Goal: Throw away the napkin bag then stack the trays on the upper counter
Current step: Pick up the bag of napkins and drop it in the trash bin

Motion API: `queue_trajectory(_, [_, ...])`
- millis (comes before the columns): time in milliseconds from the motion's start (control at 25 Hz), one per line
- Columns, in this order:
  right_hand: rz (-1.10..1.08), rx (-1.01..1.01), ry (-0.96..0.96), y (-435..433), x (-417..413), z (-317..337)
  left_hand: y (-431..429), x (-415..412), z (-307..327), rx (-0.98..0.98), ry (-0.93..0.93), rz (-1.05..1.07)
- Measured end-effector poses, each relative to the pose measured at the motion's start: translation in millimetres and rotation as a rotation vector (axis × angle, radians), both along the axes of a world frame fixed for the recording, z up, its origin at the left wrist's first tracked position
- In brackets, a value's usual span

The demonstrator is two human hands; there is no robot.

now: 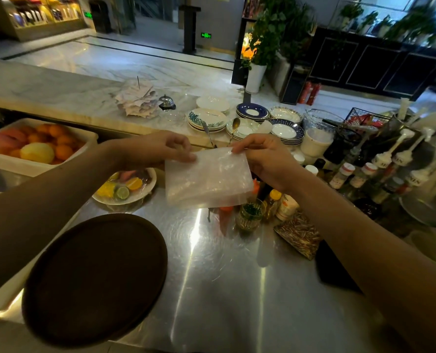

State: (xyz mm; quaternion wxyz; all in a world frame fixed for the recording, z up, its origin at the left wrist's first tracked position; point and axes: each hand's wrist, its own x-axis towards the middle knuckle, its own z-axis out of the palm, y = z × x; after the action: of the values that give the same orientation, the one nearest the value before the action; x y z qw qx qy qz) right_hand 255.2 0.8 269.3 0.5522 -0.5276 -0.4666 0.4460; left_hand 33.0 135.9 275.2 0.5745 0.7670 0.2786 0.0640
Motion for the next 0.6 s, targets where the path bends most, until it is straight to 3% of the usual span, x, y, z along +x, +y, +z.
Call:
queue_trajectory(120, [0.031, 0.019, -0.041, 4, -4, 9, -5, 2, 7, 0.054, 0.090, -0.086])
queue_trajectory(240, [0.007, 0.041, 0.000, 5, -7, 12, -10, 0, 6, 0.065, 0.030, -0.082])
queue_trajectory(440, [-0.086, -0.133, 0.094, 2, -11, 10, -11, -9, -3, 0.031, -0.081, 0.058])
queue_trajectory(600, [-0.152, -0.138, 0.187, -3, -20, 1, -14, -6, -13, -0.005, -0.190, 0.189])
